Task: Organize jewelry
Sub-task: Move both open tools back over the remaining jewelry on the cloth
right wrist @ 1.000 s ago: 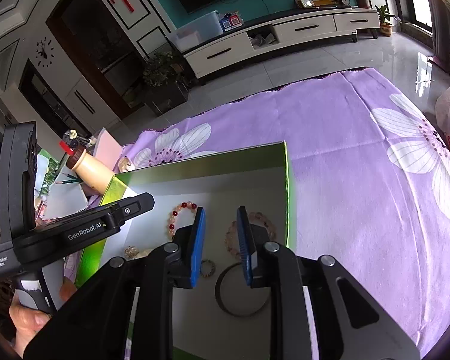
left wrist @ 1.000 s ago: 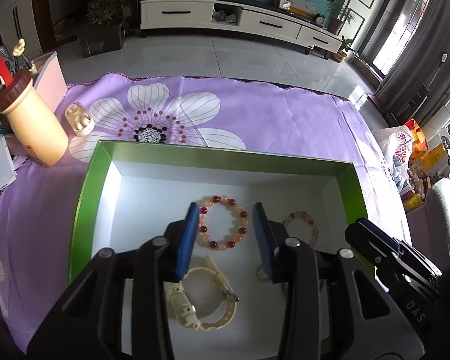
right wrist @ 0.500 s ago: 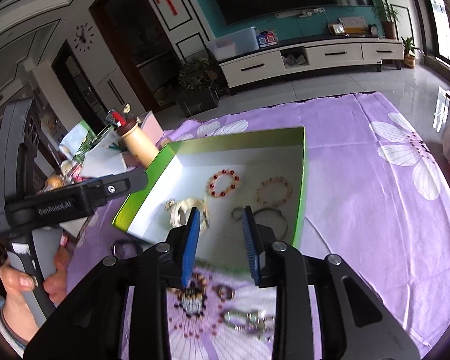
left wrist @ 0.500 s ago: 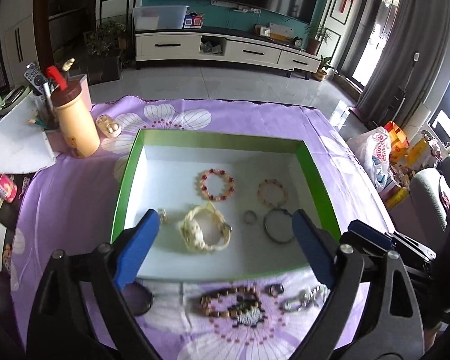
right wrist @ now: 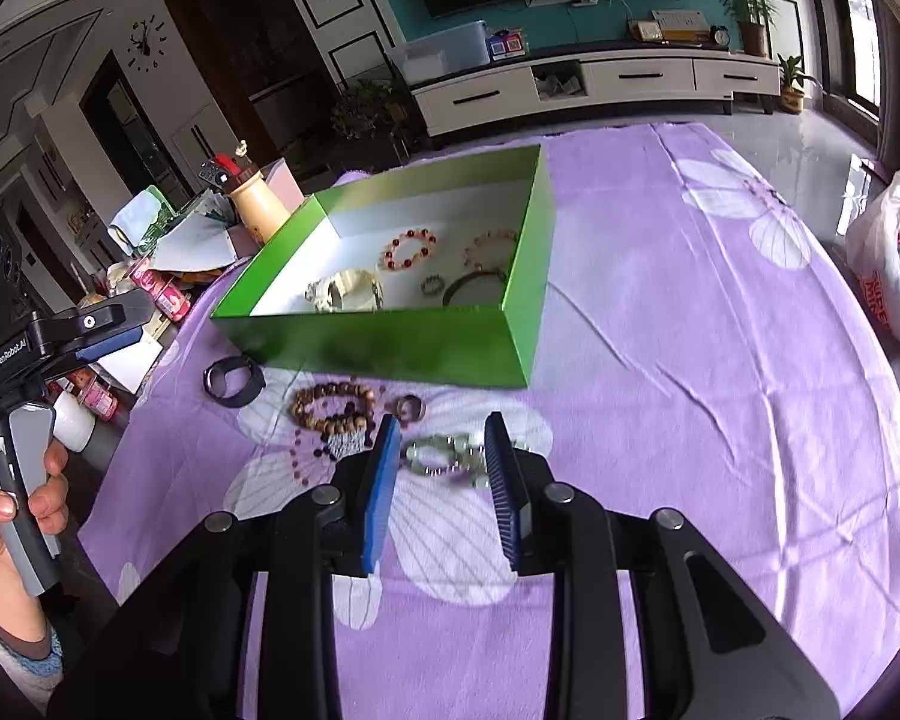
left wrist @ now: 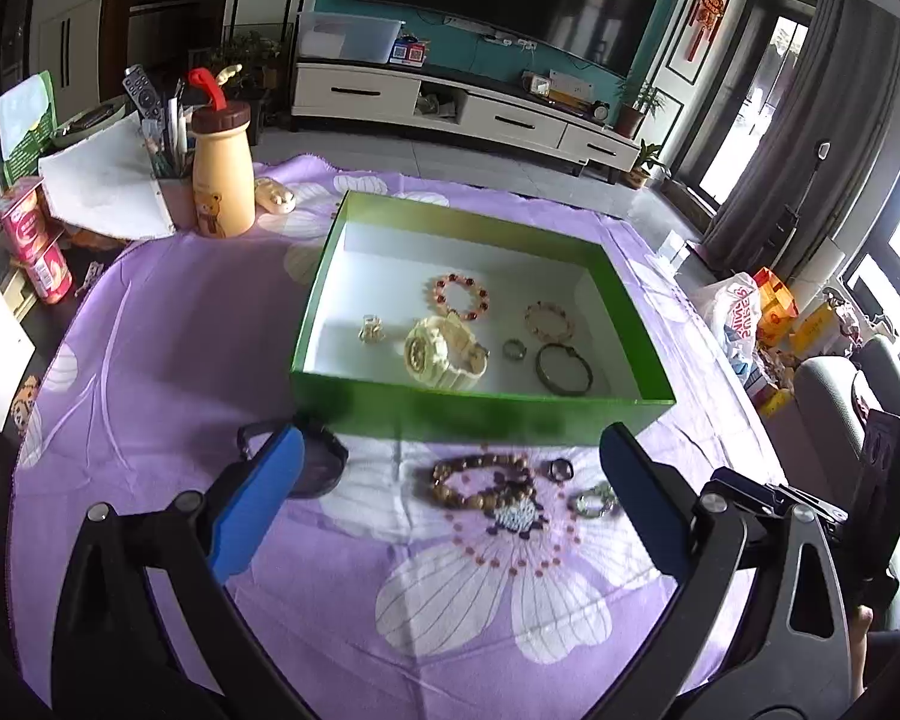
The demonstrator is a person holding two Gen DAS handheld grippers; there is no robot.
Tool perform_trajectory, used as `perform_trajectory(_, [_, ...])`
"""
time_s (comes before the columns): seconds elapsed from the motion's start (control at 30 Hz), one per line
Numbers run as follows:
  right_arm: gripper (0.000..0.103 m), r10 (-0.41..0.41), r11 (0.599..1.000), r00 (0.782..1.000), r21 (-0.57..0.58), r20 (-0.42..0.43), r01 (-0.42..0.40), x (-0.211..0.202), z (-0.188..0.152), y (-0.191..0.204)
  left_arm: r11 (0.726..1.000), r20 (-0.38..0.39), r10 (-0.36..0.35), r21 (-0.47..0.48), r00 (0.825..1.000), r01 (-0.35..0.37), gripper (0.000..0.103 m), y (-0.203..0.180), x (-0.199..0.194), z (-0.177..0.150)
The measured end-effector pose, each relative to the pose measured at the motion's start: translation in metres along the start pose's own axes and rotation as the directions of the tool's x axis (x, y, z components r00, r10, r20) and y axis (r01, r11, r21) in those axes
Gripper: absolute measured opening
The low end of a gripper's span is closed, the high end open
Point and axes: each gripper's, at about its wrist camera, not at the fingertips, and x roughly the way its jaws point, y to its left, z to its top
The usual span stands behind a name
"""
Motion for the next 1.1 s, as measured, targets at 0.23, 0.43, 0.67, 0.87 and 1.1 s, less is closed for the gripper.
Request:
perform_trajectory(0.23, [0.030,0.010,1.000,1.000,0.015,0.002,-0.010,-0.004,-0.012,0.004,0.999,-0.045,-0.033,0.035,0.998,0.035,0.100,0.007,-0.002,-0.014])
perform_trajectory(0.43, [0.030,-0.001,1.000,1.000,0.019,-0.007,0.001,0.002,-0.014,0.004,0.999,-0.097,-0.041,-0.020,0.994,0.039,0.100,0.017,0.005,-0.020])
perform_trajectory(0.67, [0.030,-0.015,0.999,0.999,0.039,-0.034,0.016,0.015,-0.019,-0.004,1.000,-0.128,-0.024,-0.012,0.992,0.023,0.100,0.009,0.030,-0.038])
perform_trajectory(0.87, [0.030,-0.020,0.997,0.997,0.070,-0.068,0.024,0.030,-0.026,-0.014,0.998,-0.153,0.033,0.054,0.988,-0.025,0.098,-0.007,0.055,-0.047])
perform_trajectory(1.1, [0.030,-0.002,0.995,0.995,0.103,-0.099,0.012,0.048,-0.030,-0.022,0.997,-0.180,0.045,0.072,0.983,-0.033,0.086,-0.012,0.082,-0.047])
